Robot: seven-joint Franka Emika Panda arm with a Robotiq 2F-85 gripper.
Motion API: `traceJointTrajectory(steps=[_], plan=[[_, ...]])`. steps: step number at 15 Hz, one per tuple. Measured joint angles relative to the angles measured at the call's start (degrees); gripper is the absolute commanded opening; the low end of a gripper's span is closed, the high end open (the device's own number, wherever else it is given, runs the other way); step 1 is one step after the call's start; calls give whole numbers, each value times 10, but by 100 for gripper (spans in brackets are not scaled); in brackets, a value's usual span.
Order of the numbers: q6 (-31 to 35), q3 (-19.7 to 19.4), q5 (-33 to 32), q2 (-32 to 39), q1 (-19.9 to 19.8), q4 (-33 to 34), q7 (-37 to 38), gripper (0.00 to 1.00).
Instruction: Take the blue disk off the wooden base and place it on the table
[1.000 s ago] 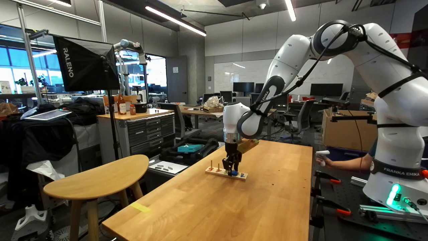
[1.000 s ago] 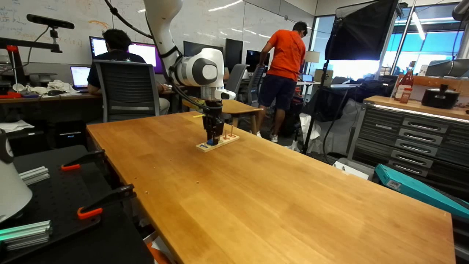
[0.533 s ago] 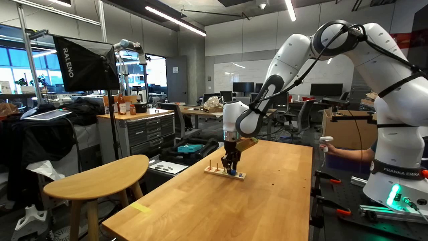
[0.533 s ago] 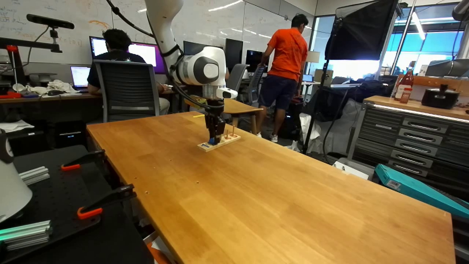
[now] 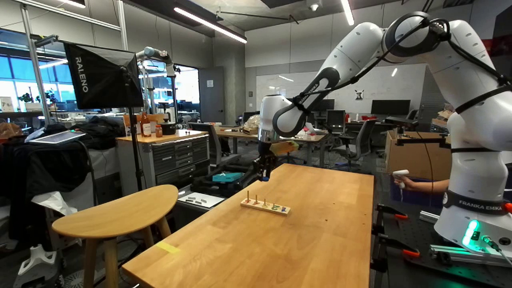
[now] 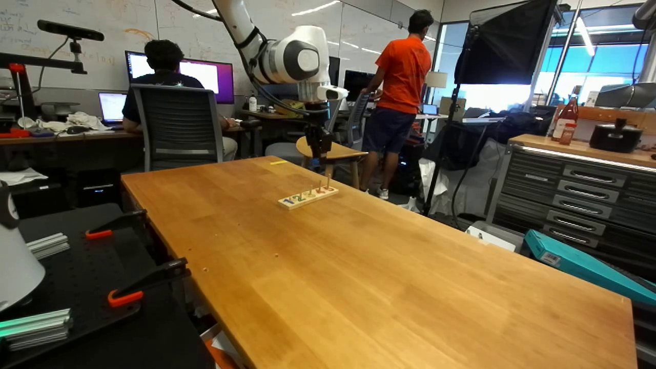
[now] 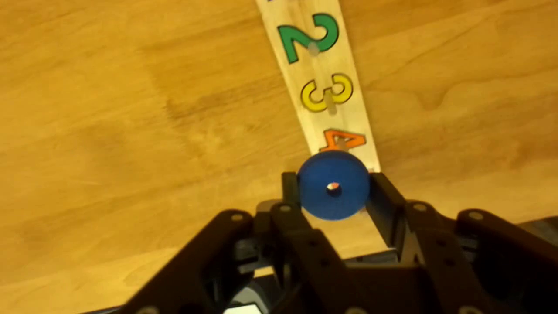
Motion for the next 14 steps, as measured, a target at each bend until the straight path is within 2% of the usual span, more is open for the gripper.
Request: traceJointTrajectory(steps=[3,6,10,13,14], plan=[[-5,-38,-13,-1,-15,18,1,18],[0,-66,-26,18,-46,20,1,18],[19,-82,-30,67,-80,17,1,18],[40,-88,-31,105,-86,5,0,18],[47,-88,-31,115,-86,-1,0,48]])
